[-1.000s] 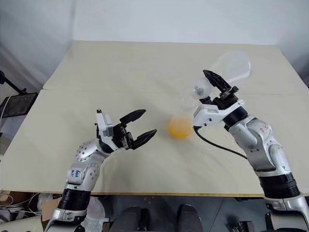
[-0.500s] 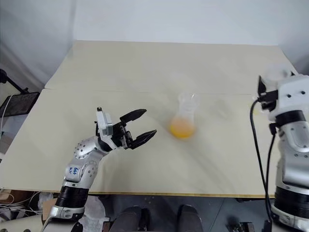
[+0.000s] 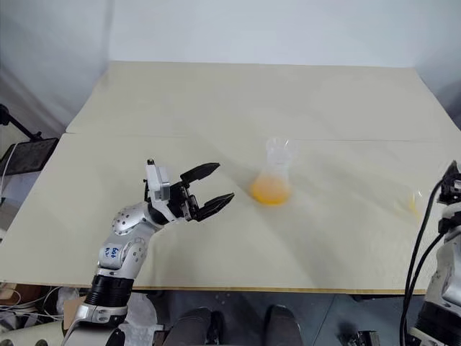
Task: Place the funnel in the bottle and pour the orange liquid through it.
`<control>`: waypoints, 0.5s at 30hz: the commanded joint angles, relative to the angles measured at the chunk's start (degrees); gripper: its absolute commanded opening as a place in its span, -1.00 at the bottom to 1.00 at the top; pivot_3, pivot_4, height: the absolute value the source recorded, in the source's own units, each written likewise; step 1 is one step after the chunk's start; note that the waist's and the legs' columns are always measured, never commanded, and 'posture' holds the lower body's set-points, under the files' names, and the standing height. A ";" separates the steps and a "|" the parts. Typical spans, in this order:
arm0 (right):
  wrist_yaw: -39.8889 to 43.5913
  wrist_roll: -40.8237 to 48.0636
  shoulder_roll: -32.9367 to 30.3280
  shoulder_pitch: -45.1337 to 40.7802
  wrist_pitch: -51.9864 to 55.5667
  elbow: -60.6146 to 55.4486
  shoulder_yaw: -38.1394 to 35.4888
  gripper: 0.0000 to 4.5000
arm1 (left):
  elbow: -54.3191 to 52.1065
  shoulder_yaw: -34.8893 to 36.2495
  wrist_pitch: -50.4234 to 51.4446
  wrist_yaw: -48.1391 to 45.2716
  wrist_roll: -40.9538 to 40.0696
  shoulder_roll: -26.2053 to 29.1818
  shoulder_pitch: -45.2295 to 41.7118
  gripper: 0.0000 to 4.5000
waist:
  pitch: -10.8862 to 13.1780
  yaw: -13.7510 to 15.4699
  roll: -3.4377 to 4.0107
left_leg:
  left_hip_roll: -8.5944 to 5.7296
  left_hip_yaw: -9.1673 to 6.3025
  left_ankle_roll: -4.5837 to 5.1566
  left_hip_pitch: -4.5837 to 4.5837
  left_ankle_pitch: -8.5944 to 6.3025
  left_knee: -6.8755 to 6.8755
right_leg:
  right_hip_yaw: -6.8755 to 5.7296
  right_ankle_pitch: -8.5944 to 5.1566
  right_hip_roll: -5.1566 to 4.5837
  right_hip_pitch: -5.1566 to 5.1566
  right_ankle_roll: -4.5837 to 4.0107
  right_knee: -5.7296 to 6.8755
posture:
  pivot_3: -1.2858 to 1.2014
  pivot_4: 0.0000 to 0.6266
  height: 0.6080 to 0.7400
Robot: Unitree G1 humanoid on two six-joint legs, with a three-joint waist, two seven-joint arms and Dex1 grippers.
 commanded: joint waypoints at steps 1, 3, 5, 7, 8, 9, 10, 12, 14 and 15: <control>-1.05 1.49 0.12 0.60 -3.60 1.29 -2.58 0.10 | -0.46 -0.04 -1.17 -0.54 -0.42 -0.44 -1.37 1.00 | 0.00 -0.09 0.01 | 0.01 0.01 0.00 0.01 0.00 -0.01 | 0.01 0.00 0.01 0.00 0.00 0.01 | 0.03 -0.52 1.00; -1.50 2.55 0.47 0.79 -4.88 2.57 -3.27 0.10 | -0.21 -0.06 -1.26 -0.62 -0.37 -0.63 -1.57 1.00 | -0.01 -0.07 0.01 | 0.02 0.00 0.00 0.02 0.00 -0.01 | 0.01 0.00 0.02 0.00 0.00 0.02 | 0.03 -0.52 1.00; -1.31 3.92 0.75 1.12 -5.97 3.01 -3.70 0.41 | -0.03 -0.02 -1.33 -0.68 -0.37 -0.73 -1.69 1.00 | -0.01 -0.01 0.01 | 0.02 0.00 0.00 0.02 0.00 -0.01 | 0.01 0.00 0.02 0.01 0.00 0.01 | 0.03 -0.52 1.00; -0.22 5.39 1.01 1.46 -6.80 2.71 -3.56 0.65 | 0.13 0.03 -1.41 -0.74 -0.36 -0.75 -1.76 1.00 | -0.01 0.02 0.01 | 0.01 -0.01 0.00 0.02 0.00 -0.01 | 0.01 0.00 0.01 0.01 0.00 0.01 | 0.03 -0.52 1.00; 0.06 5.73 0.91 1.62 -6.86 2.24 -3.22 0.78 | 0.18 0.05 -1.43 -0.75 -0.38 -0.74 -1.80 1.00 | -0.01 -0.05 0.01 | 0.01 -0.01 0.00 0.02 0.00 -0.01 | 0.01 0.00 0.01 0.01 0.00 0.01 | 0.03 -0.52 1.00; 0.48 6.41 0.85 1.60 -6.91 1.52 -3.01 0.93 | 0.21 0.09 -1.45 -0.75 -0.40 -0.70 -1.81 1.00 | -0.01 -0.10 0.01 | 0.01 0.00 0.00 0.02 0.00 -0.01 | 0.01 0.00 0.01 0.01 0.00 0.01 | 0.03 -0.52 1.00; 0.69 6.58 0.53 1.61 -6.88 0.93 -2.70 0.99 | 0.25 0.15 -1.46 -0.77 -0.43 -0.63 -1.83 1.00 | -0.01 -0.13 0.02 | 0.01 0.00 0.00 0.02 0.00 -0.01 | 0.02 0.00 0.01 0.01 0.00 0.01 | 0.03 -0.52 1.00; 1.09 7.01 -0.05 1.51 -6.94 -0.10 -2.33 0.99 | 0.36 0.34 -1.48 -0.87 -0.52 -0.43 -1.84 1.00 | -0.01 -0.15 0.02 | 0.02 0.00 0.00 0.02 0.00 -0.01 | 0.01 0.00 0.01 0.01 0.00 0.01 | 0.03 -0.52 1.00; 1.15 6.99 -1.18 1.31 -6.83 -1.52 -2.49 0.99 | 0.30 0.55 -1.47 -0.93 -0.55 -0.16 -1.65 1.00 | -0.01 -0.15 0.03 | 0.03 0.00 0.00 0.02 0.00 -0.01 | 0.02 0.00 0.01 0.00 0.00 0.02 | 0.03 -0.52 1.00; 1.14 6.96 -1.79 1.28 -6.67 -2.44 -2.73 0.99 | 0.21 0.62 -1.45 -0.91 -0.55 -0.06 -1.54 1.00 | -0.01 -0.14 0.03 | 0.03 0.00 0.00 0.02 0.00 -0.01 | 0.02 0.00 0.01 0.00 0.00 0.01 | 0.03 -0.52 1.00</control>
